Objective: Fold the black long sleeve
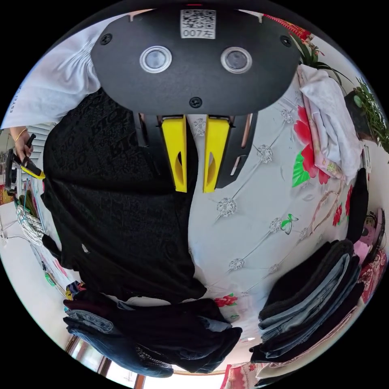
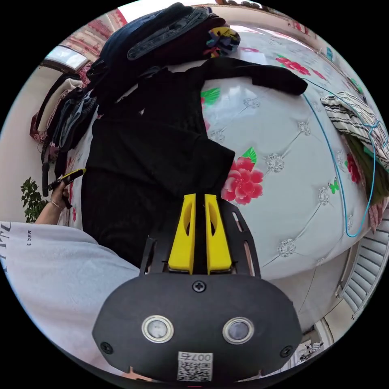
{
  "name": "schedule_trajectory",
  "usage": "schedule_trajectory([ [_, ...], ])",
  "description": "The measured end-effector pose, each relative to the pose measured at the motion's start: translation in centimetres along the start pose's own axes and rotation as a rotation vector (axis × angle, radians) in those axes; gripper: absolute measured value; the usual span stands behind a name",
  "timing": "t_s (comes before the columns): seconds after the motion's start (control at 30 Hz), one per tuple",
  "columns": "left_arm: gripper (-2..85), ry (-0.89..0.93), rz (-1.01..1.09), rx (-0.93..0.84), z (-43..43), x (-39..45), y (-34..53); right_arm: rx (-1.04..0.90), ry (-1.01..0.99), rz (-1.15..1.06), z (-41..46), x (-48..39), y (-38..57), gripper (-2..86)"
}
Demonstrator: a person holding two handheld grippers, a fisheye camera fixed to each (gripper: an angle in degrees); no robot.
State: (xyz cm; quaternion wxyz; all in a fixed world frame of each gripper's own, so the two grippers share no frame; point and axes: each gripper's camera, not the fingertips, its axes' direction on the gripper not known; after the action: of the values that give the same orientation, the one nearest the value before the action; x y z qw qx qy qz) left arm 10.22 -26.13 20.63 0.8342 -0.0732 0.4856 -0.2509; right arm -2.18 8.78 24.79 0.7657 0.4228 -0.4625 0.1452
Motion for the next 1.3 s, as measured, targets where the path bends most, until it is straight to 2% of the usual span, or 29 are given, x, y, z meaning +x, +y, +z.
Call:
schedule_trajectory([
  [0.13, 3.8, 0.0, -0.085, 0.01, -2.4, -2.0, 1.3, 0.238, 0.001, 0.153, -3.3, 4.7, -3.9, 2.2],
  [0.23, 3.5, 0.035, -0.145, -0.004, -3.6, -3.5, 2.4, 0.333, 0.031, 0.228, -4.6, 8.4, -8.0, 2.4],
  [0.43, 2.2, 0.097, -0.283, -0.04, -4.2, -5.3, 5.7, 0.304, 0.083, 0.372, -3.1, 14.0, -15.7, 2.3],
  [0.6, 1.0, 0.167, -0.394, 0.01, -4.9, -5.9, 8.3, 0.213, 0.171, 0.39, -0.7, 14.0, -19.2, 0.5],
  [0.67, 0.6, 0.173, -0.421, 0.018, -5.2, -5.8, 9.1, 0.275, 0.191, 0.344, -1.4, 12.5, -19.9, 0.1],
  [0.77, 0.0, 0.174, -0.435, 0.031, -5.7, -5.2, 10.4, 0.428, 0.147, 0.17, -4.9, 7.8, -21.3, -0.1],
  [0.87, -0.3, 0.187, -0.431, 0.034, -6.0, -4.5, 11.3, 0.593, 0.116, -0.118, -9.4, 0.4, -20.9, -0.2],
  [0.93, -0.4, 0.209, -0.415, 0.047, -6.6, -3.9, 11.6, 0.711, 0.044, -0.398, -12.7, -6.3, -18.2, -0.1],
  [1.07, -0.2, 0.242, -0.369, 0.095, -8.0, -3.2, 11.8, 0.791, -0.158, -0.825, -14.8, -15.5, -11.3, 0.1],
  [1.17, 0.4, 0.257, -0.323, 0.141, -9.3, -2.8, 12.2, 0.698, -0.354, -1.071, -12.1, -21.8, -6.1, 0.8],
  [1.27, 2.4, 0.284, -0.299, 0.142, -9.2, -2.7, 13.1, 0.393, -0.47, -1.12, -4.4, -26.7, -3.5, 2.5],
  [1.3, 3.4, 0.292, -0.306, 0.126, -8.8, -2.9, 13.7, 0.223, -0.498, -1.118, -1.0, -28.1, -2.9, 3.2],
])
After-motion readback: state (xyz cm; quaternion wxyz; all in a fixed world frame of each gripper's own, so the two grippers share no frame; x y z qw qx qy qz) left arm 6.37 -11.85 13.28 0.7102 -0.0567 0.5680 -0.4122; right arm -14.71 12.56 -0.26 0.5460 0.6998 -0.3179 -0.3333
